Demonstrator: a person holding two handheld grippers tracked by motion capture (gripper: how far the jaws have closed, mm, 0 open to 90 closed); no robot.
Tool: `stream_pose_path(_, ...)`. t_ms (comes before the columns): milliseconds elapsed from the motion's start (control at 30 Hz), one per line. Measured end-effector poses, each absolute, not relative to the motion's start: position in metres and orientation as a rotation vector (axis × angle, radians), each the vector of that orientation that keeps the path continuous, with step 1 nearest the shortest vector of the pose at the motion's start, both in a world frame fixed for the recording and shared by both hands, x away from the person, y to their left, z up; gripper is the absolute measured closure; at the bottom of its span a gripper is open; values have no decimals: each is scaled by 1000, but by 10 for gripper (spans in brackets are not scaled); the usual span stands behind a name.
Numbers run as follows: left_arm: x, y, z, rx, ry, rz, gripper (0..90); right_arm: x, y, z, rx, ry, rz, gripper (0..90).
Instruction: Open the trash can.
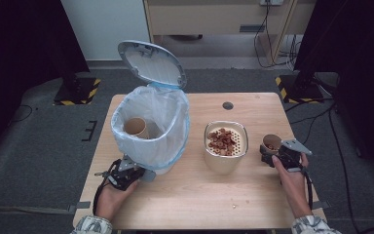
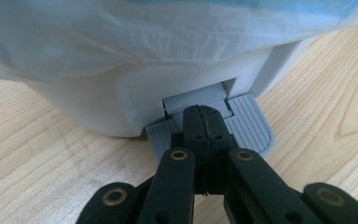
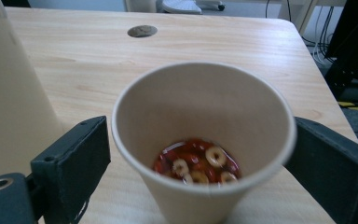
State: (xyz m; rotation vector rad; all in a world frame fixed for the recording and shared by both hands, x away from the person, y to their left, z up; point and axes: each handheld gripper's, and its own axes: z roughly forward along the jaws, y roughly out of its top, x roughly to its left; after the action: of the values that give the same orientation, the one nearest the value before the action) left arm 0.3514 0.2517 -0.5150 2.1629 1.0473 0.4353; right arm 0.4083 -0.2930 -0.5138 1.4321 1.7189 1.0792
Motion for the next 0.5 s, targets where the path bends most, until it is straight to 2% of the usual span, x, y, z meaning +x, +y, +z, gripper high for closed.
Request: stream_pose_path(500,352,251,-515,2169,1035,436,900,421,-289,-524,1436,1663,1105,107)
